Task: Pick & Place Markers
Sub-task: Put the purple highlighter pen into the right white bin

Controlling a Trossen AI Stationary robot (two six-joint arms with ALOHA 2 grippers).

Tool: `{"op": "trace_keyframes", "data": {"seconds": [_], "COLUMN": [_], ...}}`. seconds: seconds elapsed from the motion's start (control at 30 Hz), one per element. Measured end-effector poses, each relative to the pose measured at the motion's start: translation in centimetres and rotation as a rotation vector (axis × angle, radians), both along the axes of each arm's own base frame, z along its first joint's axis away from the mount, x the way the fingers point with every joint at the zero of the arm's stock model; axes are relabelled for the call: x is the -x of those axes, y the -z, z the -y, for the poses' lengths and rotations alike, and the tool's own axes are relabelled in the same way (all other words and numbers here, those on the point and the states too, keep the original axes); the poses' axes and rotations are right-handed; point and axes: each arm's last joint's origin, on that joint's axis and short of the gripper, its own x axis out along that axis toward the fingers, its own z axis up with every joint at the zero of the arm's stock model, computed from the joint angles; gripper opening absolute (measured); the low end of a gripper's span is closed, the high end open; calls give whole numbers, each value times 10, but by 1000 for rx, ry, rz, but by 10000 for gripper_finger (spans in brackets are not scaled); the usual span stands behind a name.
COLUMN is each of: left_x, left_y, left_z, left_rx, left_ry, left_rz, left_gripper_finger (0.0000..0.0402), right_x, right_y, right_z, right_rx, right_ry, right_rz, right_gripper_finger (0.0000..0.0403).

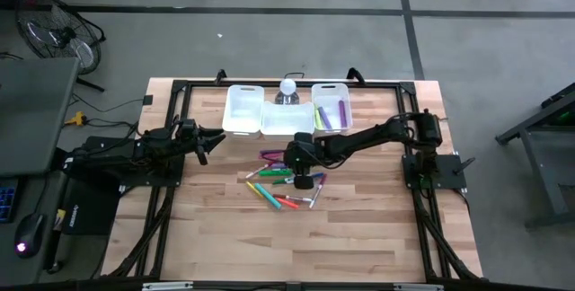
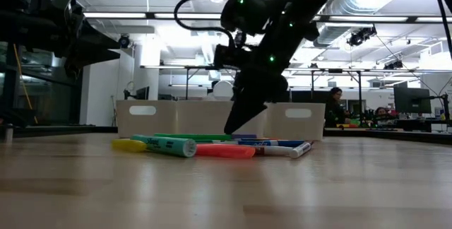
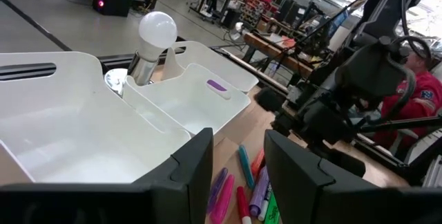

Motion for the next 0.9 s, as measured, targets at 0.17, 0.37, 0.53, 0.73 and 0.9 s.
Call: {"op": "trace_keyframes", "data": {"seconds": [0.17,0.37,0.53,0.73,0.9], "left_x": [0,0,0,0,0], "left_y": [0,0,0,0,0], "left_z": [0,0,0,0,0], "left_rx": [0,0,0,0,0], "left_ry": [0,0,0,0,0], "left_rz": [0,0,0,0,0], "left_gripper_finger": [129,129,129,129,129], "right_x": [-6,-8,-7,-5,-5], "right_y": [9,14,16,18,18], "right_z": [0,1,1,-1,6], "right_rx": [-4,-18,-83,-134,-126], "right_ry": [-3,-3,19,67,110], "right_rz": [22,25,15,-10,-6], "right_gripper_finger": [113,113,113,113,113]}}
